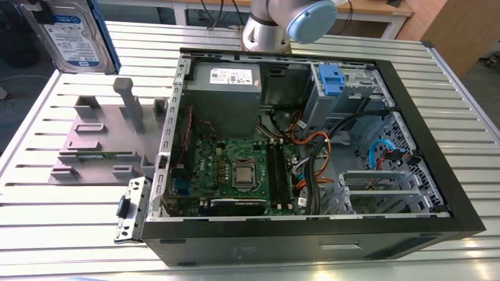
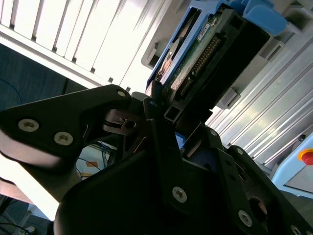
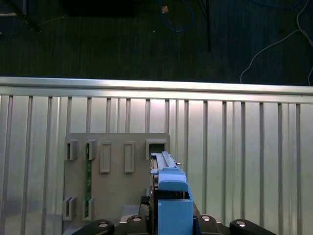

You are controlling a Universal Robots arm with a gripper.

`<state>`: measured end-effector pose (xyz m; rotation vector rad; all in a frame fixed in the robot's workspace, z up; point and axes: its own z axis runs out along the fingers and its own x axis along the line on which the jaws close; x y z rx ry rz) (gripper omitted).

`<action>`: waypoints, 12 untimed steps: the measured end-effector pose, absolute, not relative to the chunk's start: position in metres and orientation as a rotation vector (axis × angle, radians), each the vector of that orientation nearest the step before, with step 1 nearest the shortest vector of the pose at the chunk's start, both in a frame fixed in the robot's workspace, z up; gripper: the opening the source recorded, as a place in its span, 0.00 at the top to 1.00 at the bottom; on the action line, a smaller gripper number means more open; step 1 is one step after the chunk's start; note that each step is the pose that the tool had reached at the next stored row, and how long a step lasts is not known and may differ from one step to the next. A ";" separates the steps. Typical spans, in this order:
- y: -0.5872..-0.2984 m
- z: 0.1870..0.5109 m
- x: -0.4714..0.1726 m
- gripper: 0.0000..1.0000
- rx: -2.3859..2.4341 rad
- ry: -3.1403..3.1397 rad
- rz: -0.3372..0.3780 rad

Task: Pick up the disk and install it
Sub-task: 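Pick up the disk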

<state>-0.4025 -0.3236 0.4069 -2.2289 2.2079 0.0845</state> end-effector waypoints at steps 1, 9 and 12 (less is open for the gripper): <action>-0.324 0.407 -0.403 0.63 -2.229 2.208 0.084; -0.324 0.411 -0.402 0.63 -2.229 2.208 0.084; -0.324 0.412 -0.402 0.63 -2.229 2.208 0.084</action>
